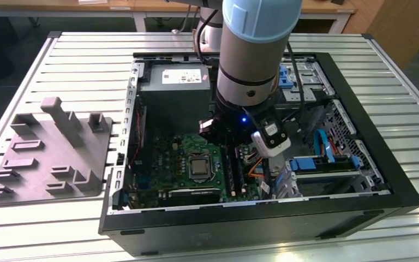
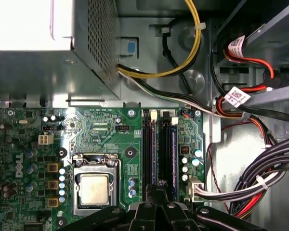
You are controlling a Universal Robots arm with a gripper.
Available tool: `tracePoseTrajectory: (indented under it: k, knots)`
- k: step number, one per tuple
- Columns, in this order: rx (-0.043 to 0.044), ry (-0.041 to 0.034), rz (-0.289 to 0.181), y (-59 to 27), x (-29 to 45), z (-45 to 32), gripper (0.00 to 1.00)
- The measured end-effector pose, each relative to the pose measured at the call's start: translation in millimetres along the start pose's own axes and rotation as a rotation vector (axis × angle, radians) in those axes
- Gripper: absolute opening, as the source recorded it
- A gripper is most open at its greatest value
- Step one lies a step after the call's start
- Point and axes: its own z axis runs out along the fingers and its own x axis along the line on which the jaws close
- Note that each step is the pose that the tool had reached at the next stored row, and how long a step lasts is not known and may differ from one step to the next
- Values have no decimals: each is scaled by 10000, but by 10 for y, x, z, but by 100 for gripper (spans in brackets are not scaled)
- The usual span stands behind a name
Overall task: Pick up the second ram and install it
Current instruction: 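Press down the second ram until it locks into place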
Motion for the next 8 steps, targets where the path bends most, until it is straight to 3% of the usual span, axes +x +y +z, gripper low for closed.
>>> tracePoseTrajectory:
  k: [8]
  knots:
    - [-25, 1, 0, 92, 2, 11, 10]
